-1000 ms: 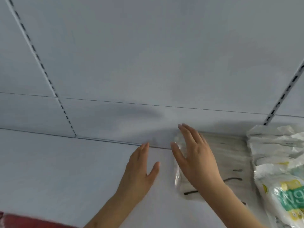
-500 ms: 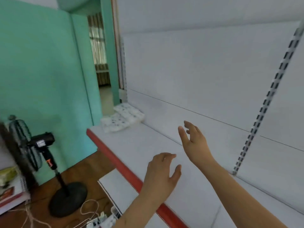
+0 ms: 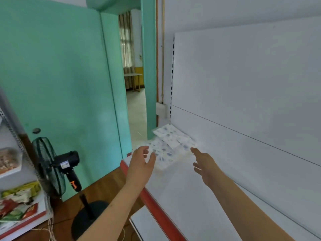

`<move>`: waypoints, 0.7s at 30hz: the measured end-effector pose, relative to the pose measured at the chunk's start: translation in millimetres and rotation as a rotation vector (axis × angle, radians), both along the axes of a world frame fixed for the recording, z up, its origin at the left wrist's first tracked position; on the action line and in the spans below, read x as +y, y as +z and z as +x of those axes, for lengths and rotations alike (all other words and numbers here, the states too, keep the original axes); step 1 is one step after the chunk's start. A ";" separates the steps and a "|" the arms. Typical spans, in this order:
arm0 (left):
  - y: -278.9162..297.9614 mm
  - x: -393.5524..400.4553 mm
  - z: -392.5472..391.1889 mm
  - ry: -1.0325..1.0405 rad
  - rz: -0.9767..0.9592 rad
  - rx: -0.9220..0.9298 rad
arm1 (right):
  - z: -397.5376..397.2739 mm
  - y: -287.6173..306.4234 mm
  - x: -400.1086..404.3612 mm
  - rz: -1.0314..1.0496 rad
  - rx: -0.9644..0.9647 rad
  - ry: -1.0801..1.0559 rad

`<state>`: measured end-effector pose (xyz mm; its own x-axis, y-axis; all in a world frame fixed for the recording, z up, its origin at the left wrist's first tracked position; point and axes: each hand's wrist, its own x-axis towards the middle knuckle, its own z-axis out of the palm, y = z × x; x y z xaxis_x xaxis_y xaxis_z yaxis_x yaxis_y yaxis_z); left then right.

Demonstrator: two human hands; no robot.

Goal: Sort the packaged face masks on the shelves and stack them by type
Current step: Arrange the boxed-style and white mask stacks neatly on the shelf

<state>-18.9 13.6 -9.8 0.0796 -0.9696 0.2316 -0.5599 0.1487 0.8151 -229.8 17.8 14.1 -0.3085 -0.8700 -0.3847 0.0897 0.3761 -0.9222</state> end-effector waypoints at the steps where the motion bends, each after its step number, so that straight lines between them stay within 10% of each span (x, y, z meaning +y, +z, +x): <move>1: 0.9 -16.7 7.7 0.018 0.014 -0.021 | 3.0 -1.6 -7.0 0.012 -0.057 -0.017; 8: -9.8 -134.0 45.6 -0.114 0.319 -0.256 | 49.9 -12.0 -26.6 0.134 -0.416 -0.029; 21: -7.8 -183.7 74.3 -0.510 0.455 -0.267 | 121.7 -39.5 -54.7 0.104 -0.285 -0.143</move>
<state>55.3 -170.0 -17.6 -0.4104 -0.8757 -0.2542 -0.6994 0.1234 0.7040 -108.1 -37.0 -25.4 -0.2923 -0.7770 -0.5576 0.3969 0.4318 -0.8099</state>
